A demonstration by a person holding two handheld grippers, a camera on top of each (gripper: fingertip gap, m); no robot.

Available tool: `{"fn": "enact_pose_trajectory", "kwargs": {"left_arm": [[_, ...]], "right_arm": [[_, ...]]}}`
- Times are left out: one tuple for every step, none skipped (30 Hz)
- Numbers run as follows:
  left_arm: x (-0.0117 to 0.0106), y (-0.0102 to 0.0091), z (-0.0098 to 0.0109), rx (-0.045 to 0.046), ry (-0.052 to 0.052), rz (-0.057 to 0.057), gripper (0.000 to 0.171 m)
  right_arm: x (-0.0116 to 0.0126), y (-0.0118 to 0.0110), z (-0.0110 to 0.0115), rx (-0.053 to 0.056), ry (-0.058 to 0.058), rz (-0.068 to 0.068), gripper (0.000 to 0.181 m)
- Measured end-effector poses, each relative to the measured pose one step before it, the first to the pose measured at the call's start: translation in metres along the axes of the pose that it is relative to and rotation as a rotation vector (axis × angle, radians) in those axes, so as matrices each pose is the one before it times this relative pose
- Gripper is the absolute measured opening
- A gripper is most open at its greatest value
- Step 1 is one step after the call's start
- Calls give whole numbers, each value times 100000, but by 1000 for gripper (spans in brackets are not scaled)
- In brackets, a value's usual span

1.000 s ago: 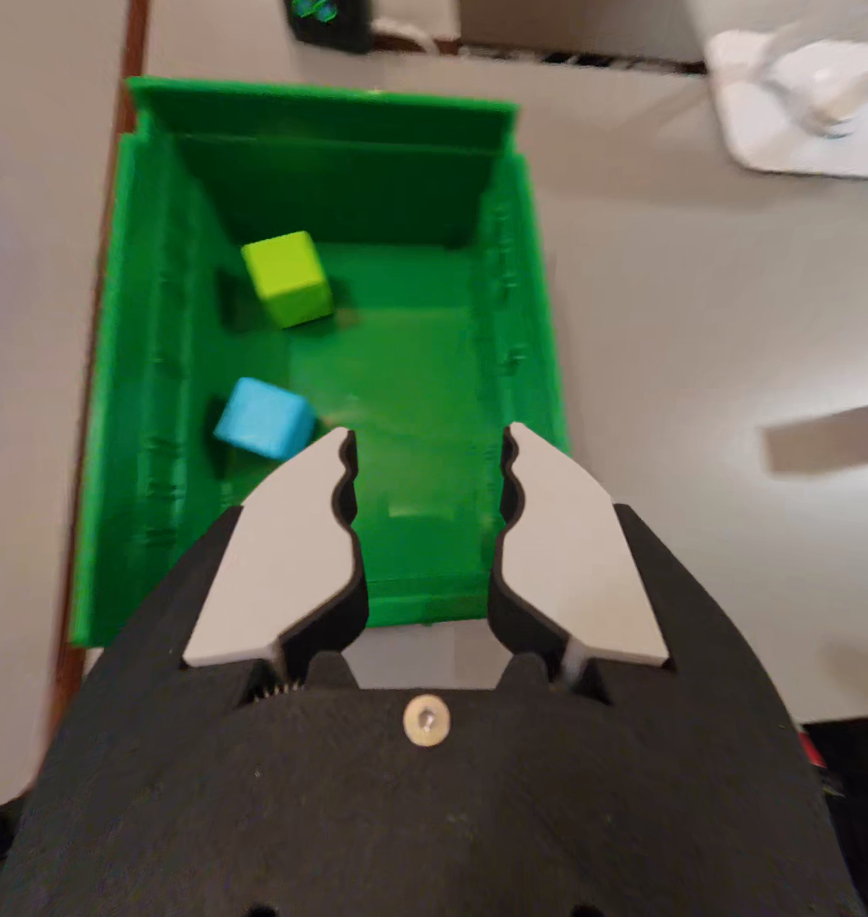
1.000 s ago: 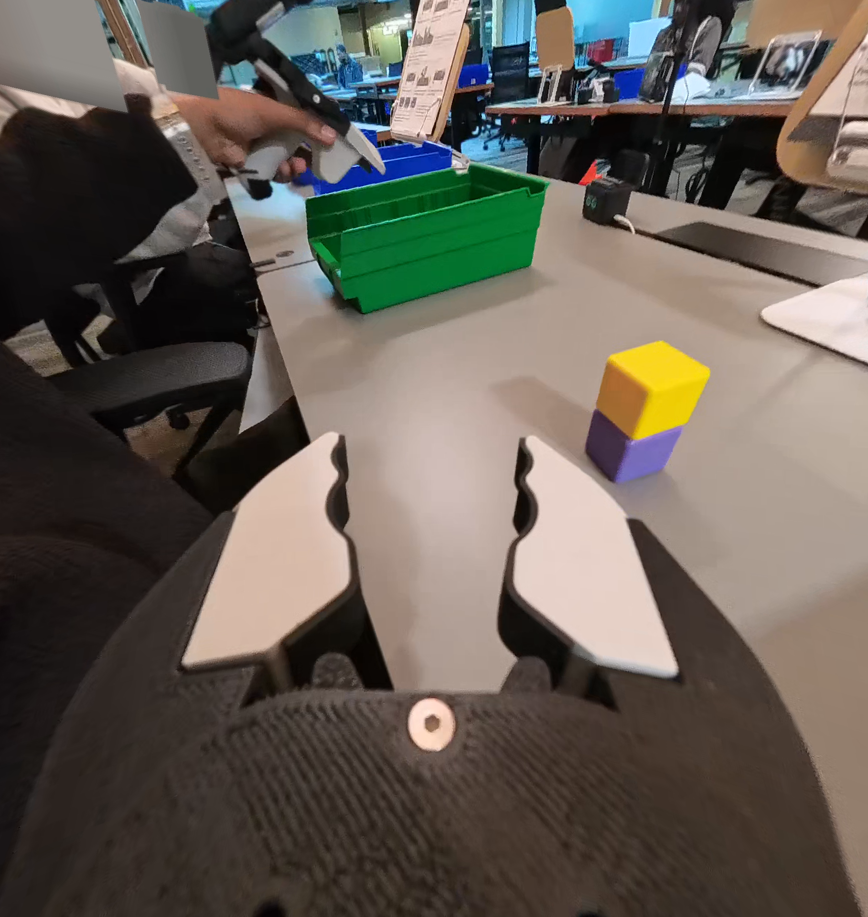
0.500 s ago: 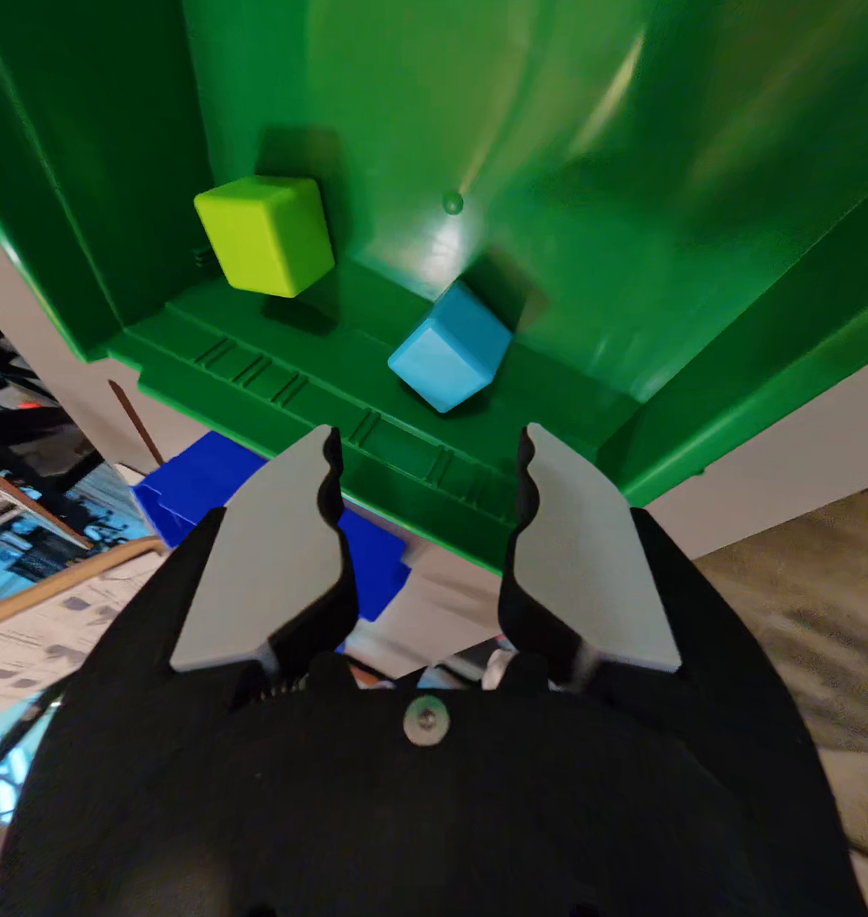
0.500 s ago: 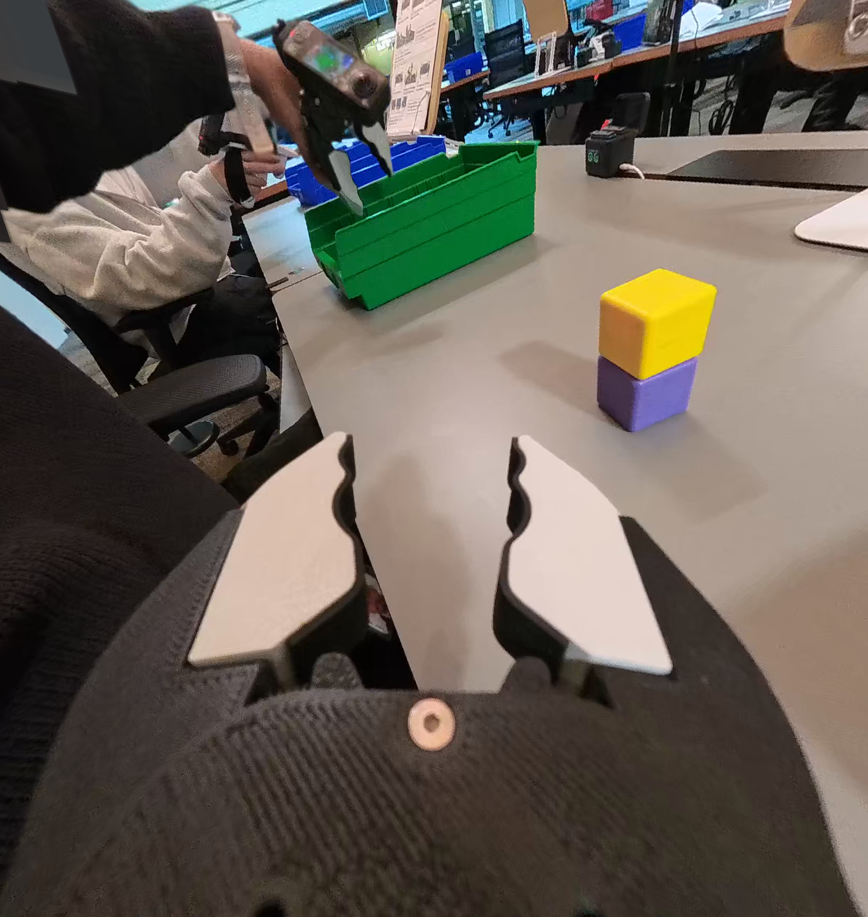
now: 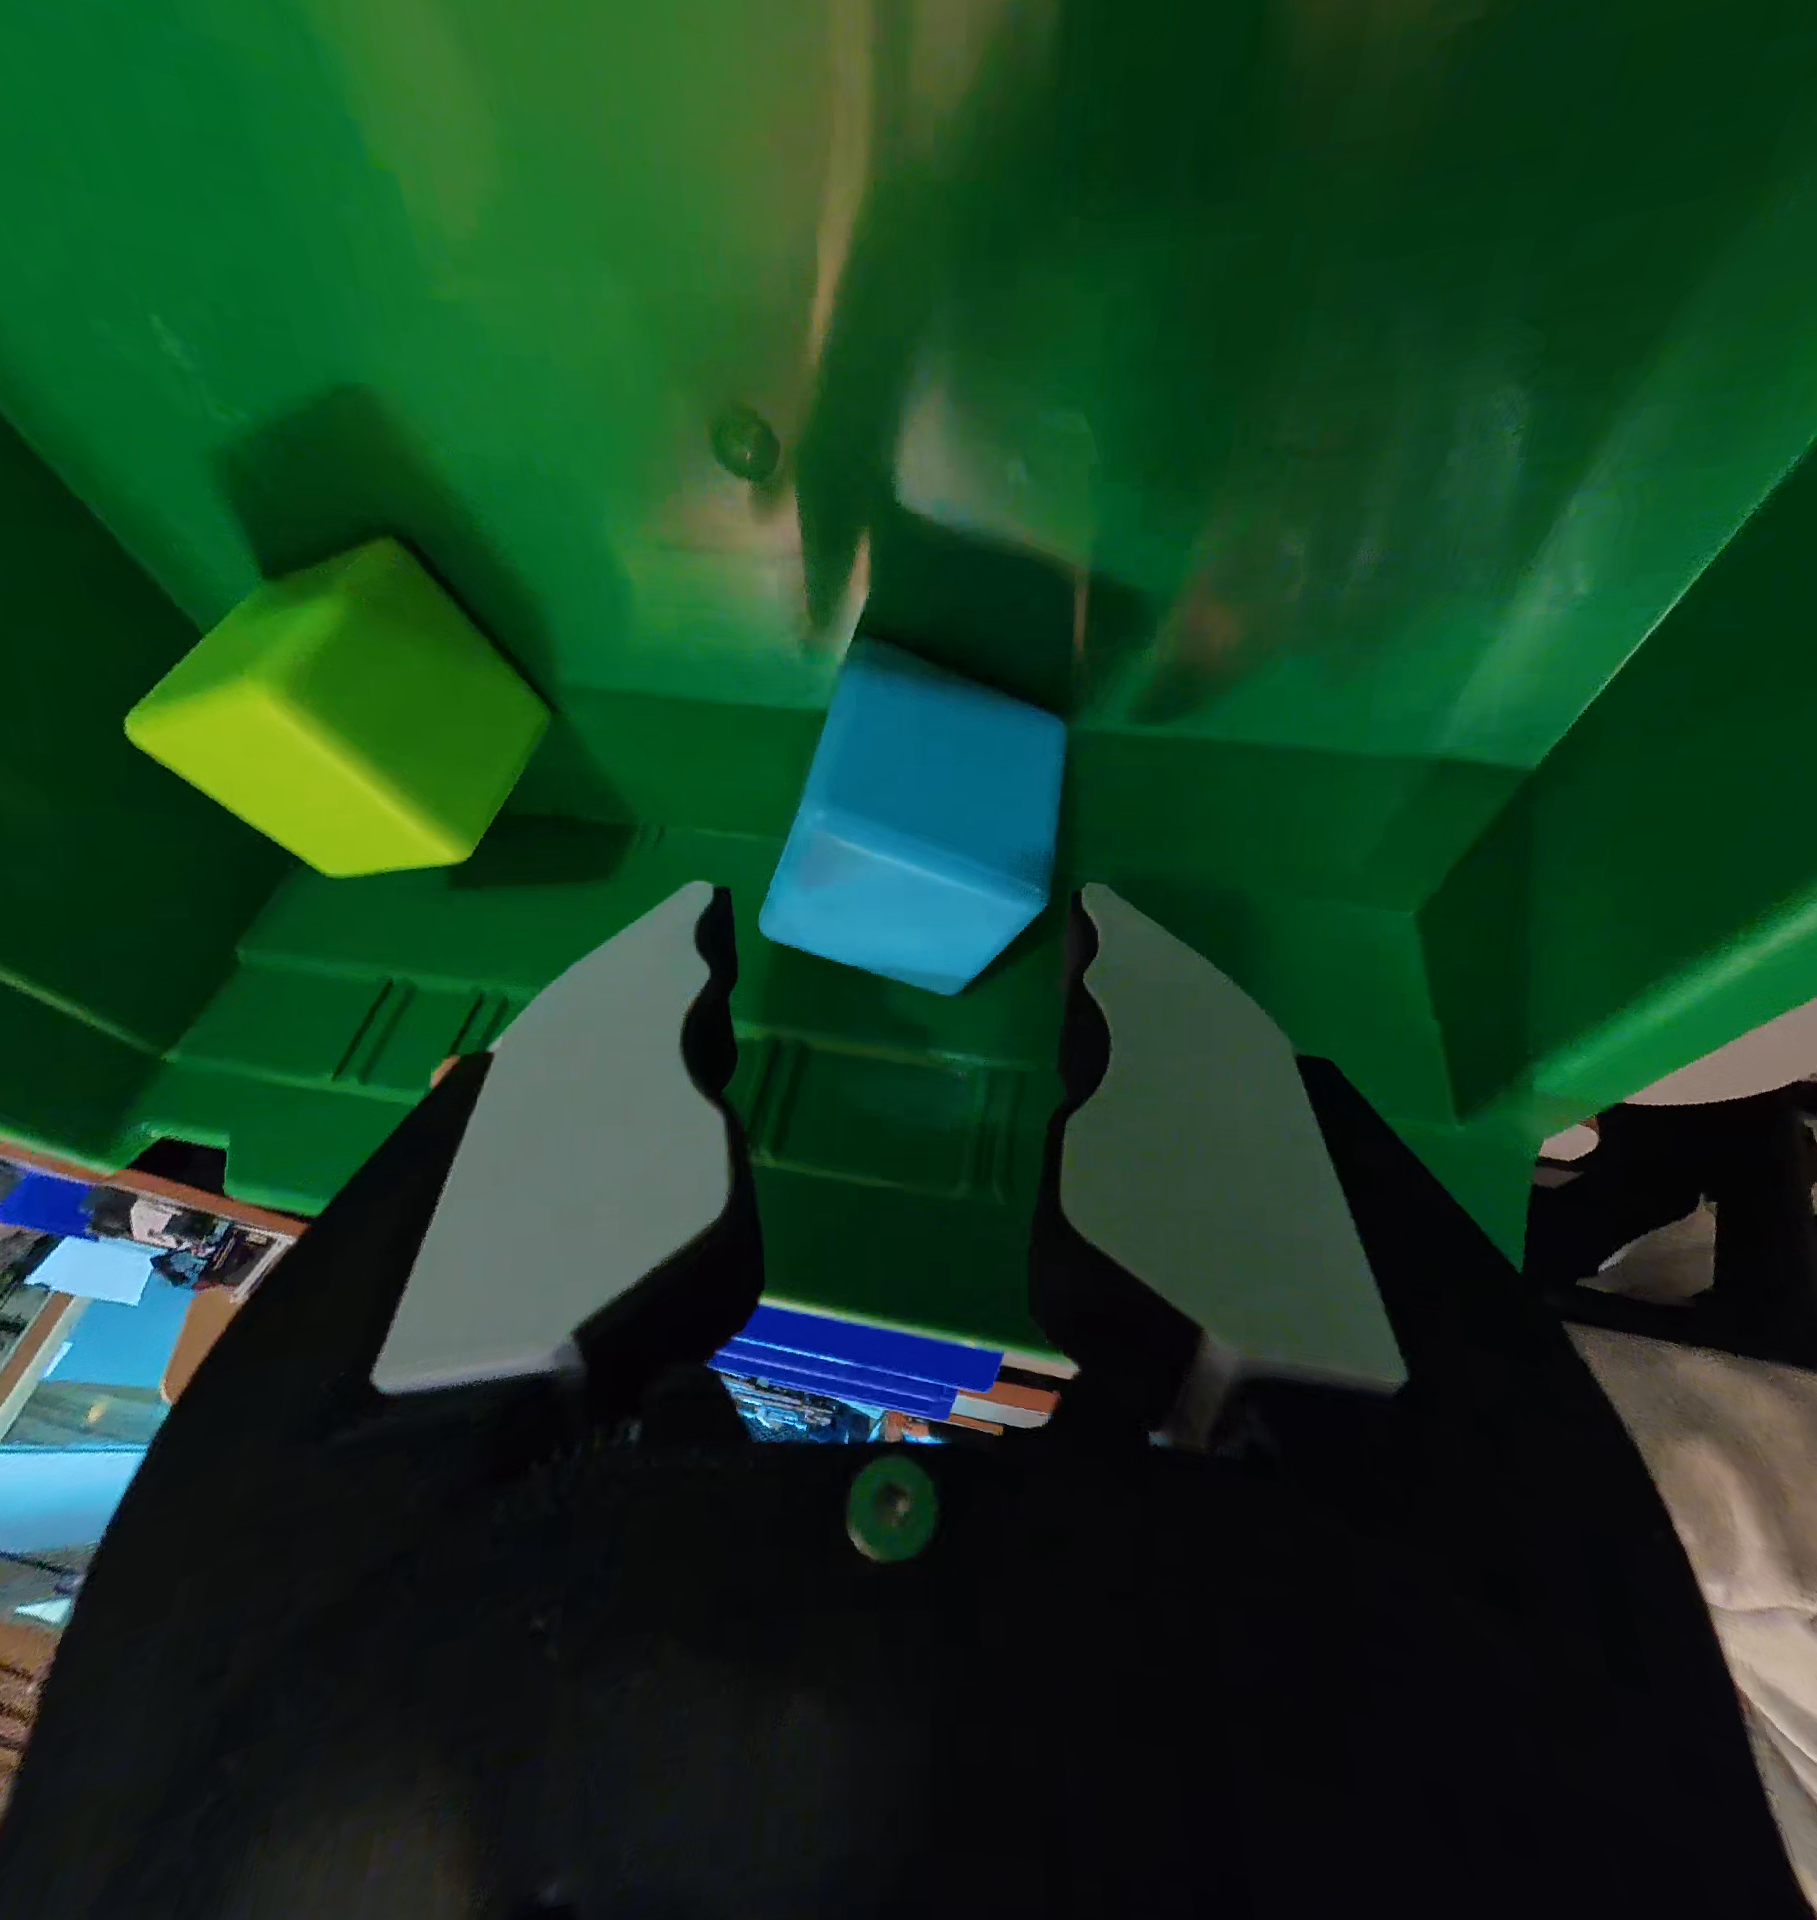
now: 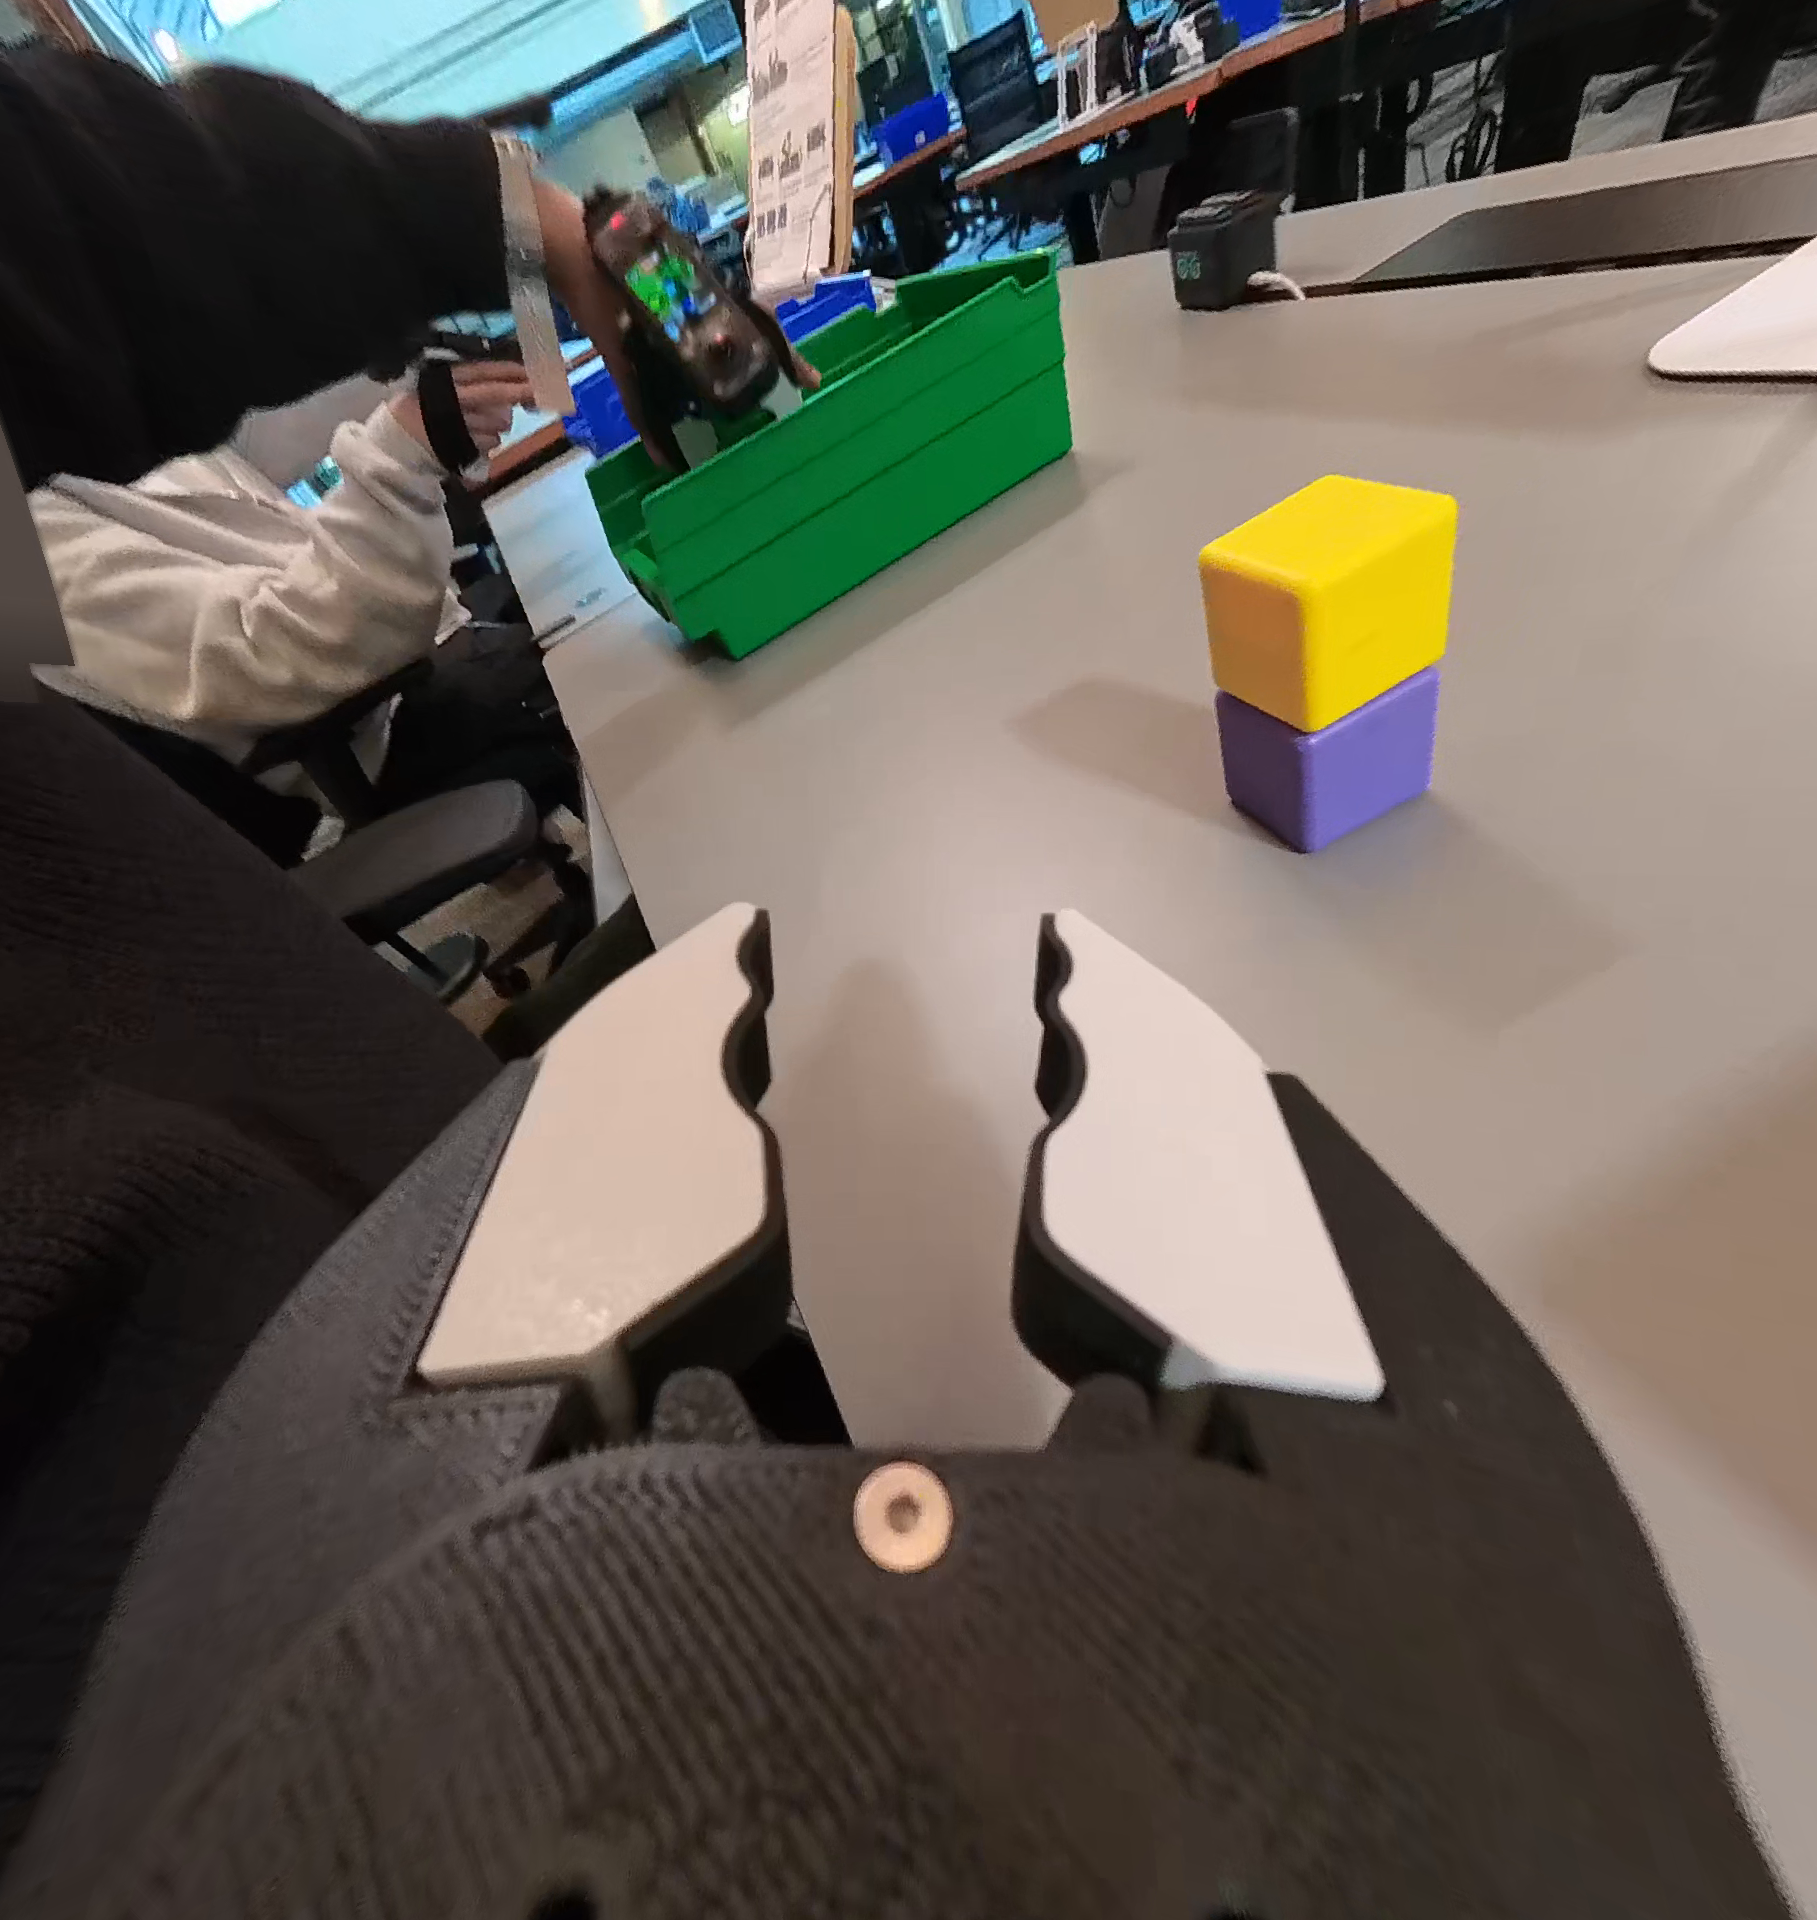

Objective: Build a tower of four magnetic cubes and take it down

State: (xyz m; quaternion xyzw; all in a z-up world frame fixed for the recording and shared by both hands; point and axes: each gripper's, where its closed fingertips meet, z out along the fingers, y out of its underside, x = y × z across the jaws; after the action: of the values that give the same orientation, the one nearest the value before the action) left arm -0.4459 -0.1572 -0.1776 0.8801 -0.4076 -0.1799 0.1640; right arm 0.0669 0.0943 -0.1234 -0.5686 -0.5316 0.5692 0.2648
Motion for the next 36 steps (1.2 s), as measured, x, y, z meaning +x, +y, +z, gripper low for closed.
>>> {"fn": "enact_pose_trajectory", "kwargs": {"left_arm": [[84,-74,253,-332,698,496,63],[67,13,249,-706,583,180,63],[-16,-10,218,-221,-89,-177,62],[24,-23,187,82,119,-504,61],[77,15,172,-124,296,-514,61],[36,47,132,-229,-210,-242,60],[-59,55,92,-122,-884,-63,58],[-24,49,30,59,-451,-281,58],[-9,70,-21,-198,-4,-913,57],[-42,155,-90,-734,126,-1419,54],[53,85,-175,-32,1107,-1807,54],[88,22,-266,565,1560,-2070,53],[15,109,-385,125,1337,-2165,53],[-150,157,-504,84,329,-2288,52],[-172,87,-631,786,303,-2245,52],[-238,102,-775,865,-43,-2204,52],[-299,89,-932,704,-400,-2072,52],[-350,-7,-1135,1042,-703,-2133,52],[-341,-285,-1336,2326,-587,-2397,52],[-296,-664,-1541,3873,-407,-2600,52],[-210,-1021,-1667,4883,-158,-2339,52],[-88,-1358,-1740,5384,122,-1631,51],[-9,-1674,-1719,5409,-143,-631,51],[83,-1941,-1624,5057,-319,380,51],[239,-2211,-1470,5024,133,1215,51],[278,-2455,-1265,4806,-28,1447,51],[287,-2674,-1013,4698,-182,1349,51],[547,-2765,-711,4329,1598,1102,51],[715,-2748,-410,3739,2725,1223,51],[675,-2708,-110,3321,2185,2291,51],[609,-2512,137,2393,1746,3343,51],[481,-2272,326,908,1452,3479,51],[284,-2027,445,-245,724,3492,51],[215,-1867,500,-873,768,3320,51],[93,-1835,516,-476,559,2703,51],[91,-1839,506,258,891,2021,51]], "right_arm": [[135,-198,-115,1298,-286,1768,49],[136,-182,-108,1121,-165,1430,48],[102,-150,-94,791,-76,938,48],[77,-96,-72,481,50,383,48],[53,-57,-53,202,185,-98,48],[-3,-15,-25,-65,68,-367,48],[-50,25,10,-195,-135,-383,48],[-75,27,21,-207,-238,-316,48],[-93,37,51,-256,-359,-258,48],[-110,48,37,-322,-465,-239,47],[-99,1,30,-171,-351,-258,47],[-93,-40,-4,89,-225,-244,47],[-87,-67,-22,217,-214,-176,47],[-78,-89,-55,306,-228,-111,47],[-68,-115,-60,426,-138,-54,47],[-56,-125,-72,472,-138,5,47],[-99,-117,-71,436,-379,35,46],[-111,-114,-73,410,-459,54,46],[-117,-117,-66,448,-436,42,46],[-152,-119,-47,497,-573,66,45],[-172,-95,-32,363,-706,106,45],[-182,-61,-18,142,-658,23,45],[-168,-34,-6,-55,-559,-167,45],[-176,-8,-5,-224,-412,-327,45],[-132,22,-17,-301,-132,-365,44],[-121,14,-27,-291,20,-341,43],[-115,12,-33,-217,45,-234,42],[-127,-12,-54,-25,-50,-109,41],[-213,-70,-60,294,-468,-72,41],[-257,-102,-93,538,-726,-47,41],[-249,-119,-97,610,-565,18,41],[-218,-95,-102,541,-448,28,41],[-202,-62,-111,264,-415,-104,41],[-136,16,-109,-117,-85,-445,41],[-71,97,-98,-477,219,-1034,40],[-17,139,-83,-802,485,-1546,40]]}}
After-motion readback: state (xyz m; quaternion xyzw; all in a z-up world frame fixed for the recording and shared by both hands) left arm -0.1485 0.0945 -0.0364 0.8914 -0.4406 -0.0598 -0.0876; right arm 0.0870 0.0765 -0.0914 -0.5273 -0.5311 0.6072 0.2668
